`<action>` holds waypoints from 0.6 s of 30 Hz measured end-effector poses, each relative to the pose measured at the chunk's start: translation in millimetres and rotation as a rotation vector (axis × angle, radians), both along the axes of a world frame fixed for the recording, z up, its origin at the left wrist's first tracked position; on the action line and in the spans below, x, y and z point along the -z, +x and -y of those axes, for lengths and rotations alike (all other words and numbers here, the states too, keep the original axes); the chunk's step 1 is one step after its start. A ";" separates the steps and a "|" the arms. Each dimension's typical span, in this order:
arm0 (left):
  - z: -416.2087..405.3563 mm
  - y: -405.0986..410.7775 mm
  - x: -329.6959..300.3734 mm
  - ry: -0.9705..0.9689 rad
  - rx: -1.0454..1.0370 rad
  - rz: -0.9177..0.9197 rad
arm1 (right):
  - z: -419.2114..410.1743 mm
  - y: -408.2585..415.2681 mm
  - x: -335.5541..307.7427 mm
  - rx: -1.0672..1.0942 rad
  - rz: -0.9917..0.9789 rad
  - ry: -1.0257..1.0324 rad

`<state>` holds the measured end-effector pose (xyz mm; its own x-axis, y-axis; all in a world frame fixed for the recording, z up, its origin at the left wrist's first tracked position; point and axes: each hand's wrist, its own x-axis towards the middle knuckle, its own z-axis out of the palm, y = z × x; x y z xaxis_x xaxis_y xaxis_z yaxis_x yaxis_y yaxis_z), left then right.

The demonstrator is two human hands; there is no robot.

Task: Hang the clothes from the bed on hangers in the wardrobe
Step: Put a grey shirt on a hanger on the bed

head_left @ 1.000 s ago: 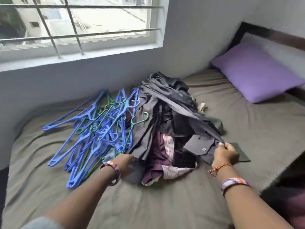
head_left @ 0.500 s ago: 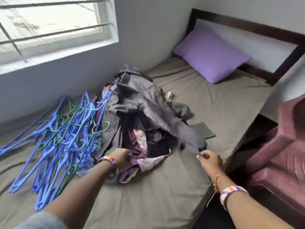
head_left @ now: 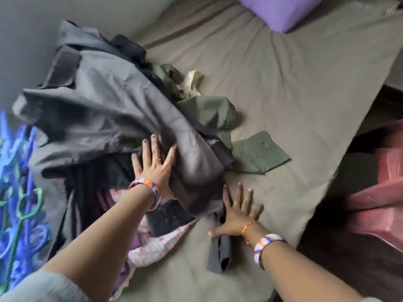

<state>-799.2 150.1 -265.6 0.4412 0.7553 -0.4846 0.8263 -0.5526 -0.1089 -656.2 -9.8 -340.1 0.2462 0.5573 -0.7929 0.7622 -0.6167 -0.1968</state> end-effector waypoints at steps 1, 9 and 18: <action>-4.9 11.6 13.7 -0.040 -0.029 -0.063 | -0.9 -1.1 8.2 0.004 0.007 -0.008; -14.3 36.2 107.0 -0.012 -0.203 -0.228 | -13.9 0.1 31.2 -0.016 -0.039 -0.145; -16.3 49.3 139.0 0.060 -0.194 -0.281 | -20.2 -0.2 38.1 0.033 -0.035 -0.157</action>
<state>-749.9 166.4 -404.6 0.1426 0.8429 -0.5188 0.8482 -0.3742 -0.3749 -656.3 10.5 -378.2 0.2335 0.4182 -0.8779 0.7351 -0.6669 -0.1221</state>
